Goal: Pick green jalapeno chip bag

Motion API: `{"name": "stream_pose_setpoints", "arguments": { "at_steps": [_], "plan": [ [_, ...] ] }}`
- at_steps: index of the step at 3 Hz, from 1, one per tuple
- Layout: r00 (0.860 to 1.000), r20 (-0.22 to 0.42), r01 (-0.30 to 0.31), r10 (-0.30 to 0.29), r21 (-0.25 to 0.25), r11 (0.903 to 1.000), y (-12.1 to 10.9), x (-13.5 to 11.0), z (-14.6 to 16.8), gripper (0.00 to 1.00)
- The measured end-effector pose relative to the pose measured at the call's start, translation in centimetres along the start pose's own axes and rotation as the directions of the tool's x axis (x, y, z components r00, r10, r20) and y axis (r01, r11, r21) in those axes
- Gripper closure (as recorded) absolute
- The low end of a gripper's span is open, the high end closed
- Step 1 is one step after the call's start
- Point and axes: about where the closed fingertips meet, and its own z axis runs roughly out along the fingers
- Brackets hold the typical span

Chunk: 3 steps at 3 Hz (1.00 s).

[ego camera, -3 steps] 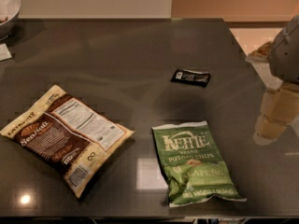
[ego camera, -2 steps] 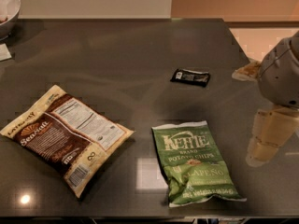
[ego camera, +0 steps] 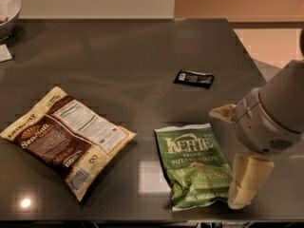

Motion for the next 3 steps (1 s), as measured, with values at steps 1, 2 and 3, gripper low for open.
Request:
{"name": "stream_pose_setpoints", "arguments": {
  "at_steps": [1, 2, 3],
  "plan": [
    [1.000, 0.015, 0.013, -0.012, -0.043, 0.9990, 1.5, -0.2, 2.4, 0.00],
    [0.999, 0.026, 0.020, -0.018, -0.072, 0.9972, 2.5, -0.2, 4.0, 0.14],
    [1.000, 0.023, 0.023, -0.021, -0.075, 0.9969, 2.8, -0.3, 4.7, 0.33]
  ]
}}
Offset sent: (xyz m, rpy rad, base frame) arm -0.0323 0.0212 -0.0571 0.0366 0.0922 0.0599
